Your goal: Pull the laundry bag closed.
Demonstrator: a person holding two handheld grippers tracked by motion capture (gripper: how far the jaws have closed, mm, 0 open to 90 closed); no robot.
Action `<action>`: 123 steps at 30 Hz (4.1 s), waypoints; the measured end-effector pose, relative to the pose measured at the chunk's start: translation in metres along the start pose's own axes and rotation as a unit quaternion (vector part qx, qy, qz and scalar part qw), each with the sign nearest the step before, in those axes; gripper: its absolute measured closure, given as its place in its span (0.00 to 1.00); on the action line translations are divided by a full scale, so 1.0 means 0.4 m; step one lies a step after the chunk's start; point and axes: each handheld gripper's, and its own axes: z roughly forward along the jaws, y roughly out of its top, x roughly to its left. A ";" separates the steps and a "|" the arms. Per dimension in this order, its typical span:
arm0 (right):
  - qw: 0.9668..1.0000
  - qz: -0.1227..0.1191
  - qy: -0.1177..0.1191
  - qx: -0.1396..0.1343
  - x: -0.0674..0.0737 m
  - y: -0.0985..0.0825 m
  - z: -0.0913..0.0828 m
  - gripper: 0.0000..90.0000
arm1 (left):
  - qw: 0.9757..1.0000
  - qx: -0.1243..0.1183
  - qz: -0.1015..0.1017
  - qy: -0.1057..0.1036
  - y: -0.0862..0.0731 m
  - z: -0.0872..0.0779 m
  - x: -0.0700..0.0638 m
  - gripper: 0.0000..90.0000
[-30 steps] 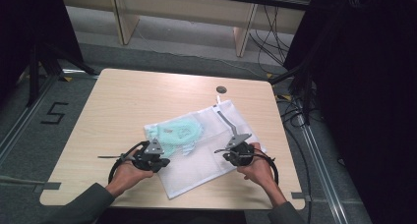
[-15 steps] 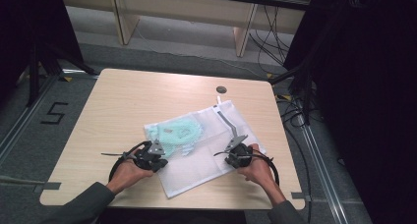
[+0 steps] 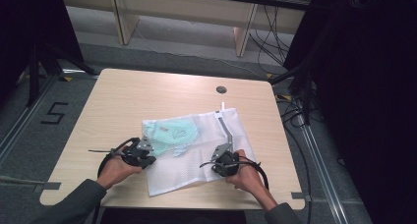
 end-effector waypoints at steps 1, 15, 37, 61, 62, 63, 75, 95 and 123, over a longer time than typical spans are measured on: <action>1.000 -0.008 0.005 -0.001 0.012 0.010 0.003 1.00 | 1.000 -0.002 -0.009 0.005 -0.010 -0.006 0.010 0.99; 0.998 -0.035 0.043 -0.014 0.081 0.059 0.024 1.00 | 0.999 0.009 -0.020 0.030 -0.053 -0.040 0.060 0.99; 0.997 -0.008 0.071 -0.025 0.074 0.054 0.017 0.99 | 0.999 0.022 -0.021 0.044 -0.060 -0.050 0.077 0.97; 0.998 0.027 0.035 -0.035 0.060 -0.089 -0.090 0.75 | 0.994 -0.082 -0.043 -0.052 0.018 -0.054 -0.062 0.53; 0.999 0.019 0.033 -0.035 0.060 -0.091 -0.088 0.74 | 0.995 -0.082 -0.042 -0.050 0.020 -0.053 -0.068 0.52; 0.999 0.027 0.036 -0.030 0.063 -0.092 -0.088 0.73 | 0.994 -0.083 -0.040 -0.055 0.024 -0.050 -0.077 0.52; 1.000 0.022 0.022 -0.004 0.072 -0.089 -0.064 0.71 | 0.995 -0.070 -0.013 -0.071 0.044 -0.026 -0.129 0.45; 0.999 0.035 -0.005 -0.017 0.035 -0.095 -0.081 0.86 | 0.996 -0.051 -0.001 -0.071 0.048 -0.011 -0.137 0.43; 0.996 0.053 0.063 -0.013 -0.024 -0.069 -0.035 0.61 | 0.996 -0.048 0.013 -0.075 0.053 -0.005 -0.137 0.42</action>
